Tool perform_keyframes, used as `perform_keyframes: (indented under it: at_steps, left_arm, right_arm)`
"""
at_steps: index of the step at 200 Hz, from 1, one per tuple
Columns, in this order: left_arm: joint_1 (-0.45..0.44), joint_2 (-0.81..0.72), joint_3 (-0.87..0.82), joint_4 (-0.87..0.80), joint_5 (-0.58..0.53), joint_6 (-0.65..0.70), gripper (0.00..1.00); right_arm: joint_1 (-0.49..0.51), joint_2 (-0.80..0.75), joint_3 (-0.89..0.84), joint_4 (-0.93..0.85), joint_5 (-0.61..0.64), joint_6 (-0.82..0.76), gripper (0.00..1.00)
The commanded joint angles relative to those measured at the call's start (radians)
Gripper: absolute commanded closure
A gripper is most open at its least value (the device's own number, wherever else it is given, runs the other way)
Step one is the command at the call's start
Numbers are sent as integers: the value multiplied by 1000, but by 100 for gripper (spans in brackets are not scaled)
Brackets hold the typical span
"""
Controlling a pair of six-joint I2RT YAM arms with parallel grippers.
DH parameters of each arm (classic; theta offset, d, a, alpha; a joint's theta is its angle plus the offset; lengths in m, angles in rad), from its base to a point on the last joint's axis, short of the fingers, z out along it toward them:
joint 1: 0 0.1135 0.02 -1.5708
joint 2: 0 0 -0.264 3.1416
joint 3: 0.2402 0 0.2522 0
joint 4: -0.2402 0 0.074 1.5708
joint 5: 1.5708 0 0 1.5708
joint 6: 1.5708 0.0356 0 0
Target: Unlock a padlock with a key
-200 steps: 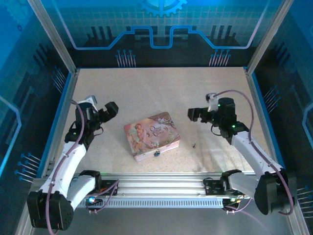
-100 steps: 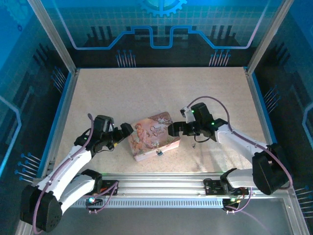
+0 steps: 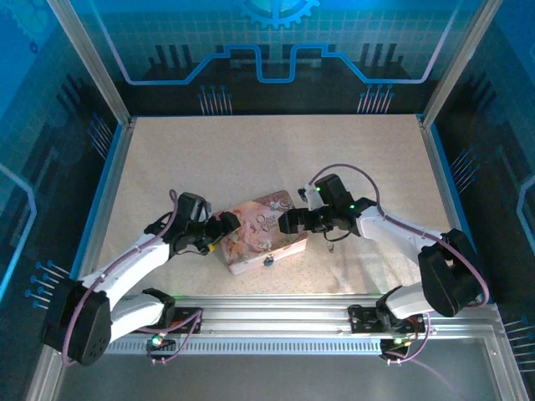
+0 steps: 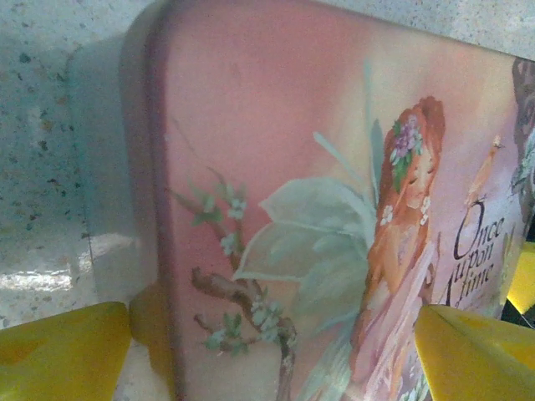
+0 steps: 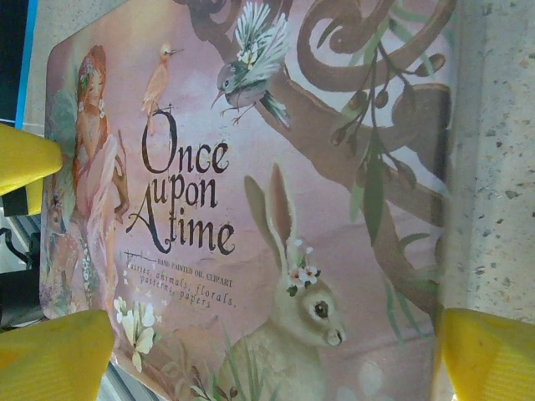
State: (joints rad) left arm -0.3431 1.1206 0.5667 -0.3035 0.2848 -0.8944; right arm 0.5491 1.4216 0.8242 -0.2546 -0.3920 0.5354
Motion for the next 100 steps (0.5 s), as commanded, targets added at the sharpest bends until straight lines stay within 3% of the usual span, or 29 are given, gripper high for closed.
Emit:
perform_keyframes:
  at_steps: [1, 100]
  left_arm:
    - [-8, 61, 88, 106, 42, 34, 11]
    - [-7, 453, 466, 145, 40, 172, 11]
  right_arm:
    - [17, 18, 42, 6, -48, 8, 0]
    - [-15, 34, 49, 52, 1, 37, 0]
